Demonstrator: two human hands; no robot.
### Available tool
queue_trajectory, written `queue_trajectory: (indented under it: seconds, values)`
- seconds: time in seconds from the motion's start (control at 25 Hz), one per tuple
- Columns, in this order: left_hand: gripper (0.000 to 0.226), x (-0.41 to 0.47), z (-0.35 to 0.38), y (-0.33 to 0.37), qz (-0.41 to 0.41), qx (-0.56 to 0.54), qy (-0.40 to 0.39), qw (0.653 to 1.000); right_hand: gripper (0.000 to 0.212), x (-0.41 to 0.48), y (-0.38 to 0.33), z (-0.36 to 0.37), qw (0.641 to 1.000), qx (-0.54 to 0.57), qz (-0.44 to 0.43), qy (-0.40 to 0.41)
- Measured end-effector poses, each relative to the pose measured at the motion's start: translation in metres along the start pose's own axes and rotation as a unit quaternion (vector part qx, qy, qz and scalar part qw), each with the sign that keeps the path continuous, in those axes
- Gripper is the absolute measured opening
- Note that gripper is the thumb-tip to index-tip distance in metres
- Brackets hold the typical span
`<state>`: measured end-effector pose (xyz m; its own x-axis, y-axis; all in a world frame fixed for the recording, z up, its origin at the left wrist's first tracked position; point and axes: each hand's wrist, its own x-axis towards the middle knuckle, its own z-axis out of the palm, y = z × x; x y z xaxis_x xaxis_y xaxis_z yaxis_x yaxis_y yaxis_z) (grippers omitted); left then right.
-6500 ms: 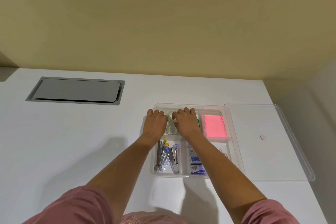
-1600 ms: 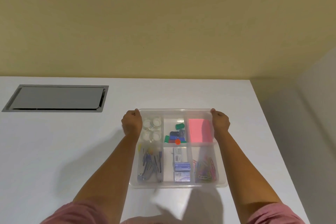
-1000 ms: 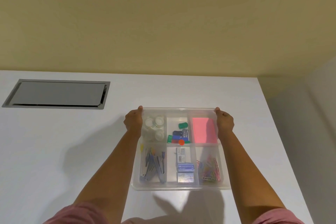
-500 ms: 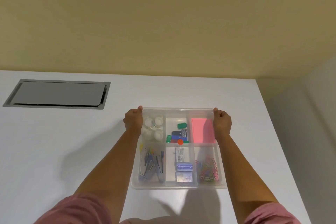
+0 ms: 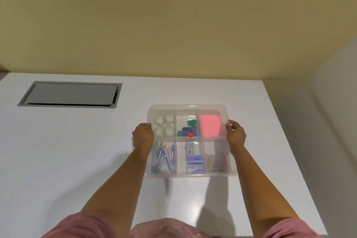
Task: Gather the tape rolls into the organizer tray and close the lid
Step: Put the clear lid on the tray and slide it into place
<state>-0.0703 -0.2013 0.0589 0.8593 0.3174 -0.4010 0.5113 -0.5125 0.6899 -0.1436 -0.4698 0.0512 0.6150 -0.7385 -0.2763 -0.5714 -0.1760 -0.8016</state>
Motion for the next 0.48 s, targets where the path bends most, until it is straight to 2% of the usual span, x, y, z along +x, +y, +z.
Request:
queue_trajectory:
  seconds: [0.48]
  values:
    - [0.031,-0.058,-0.014,-0.047,-0.038,-0.004,-0.001,0.999,0.03,-0.067,0.046,-0.024,0.998,0.053,0.023,0.029]
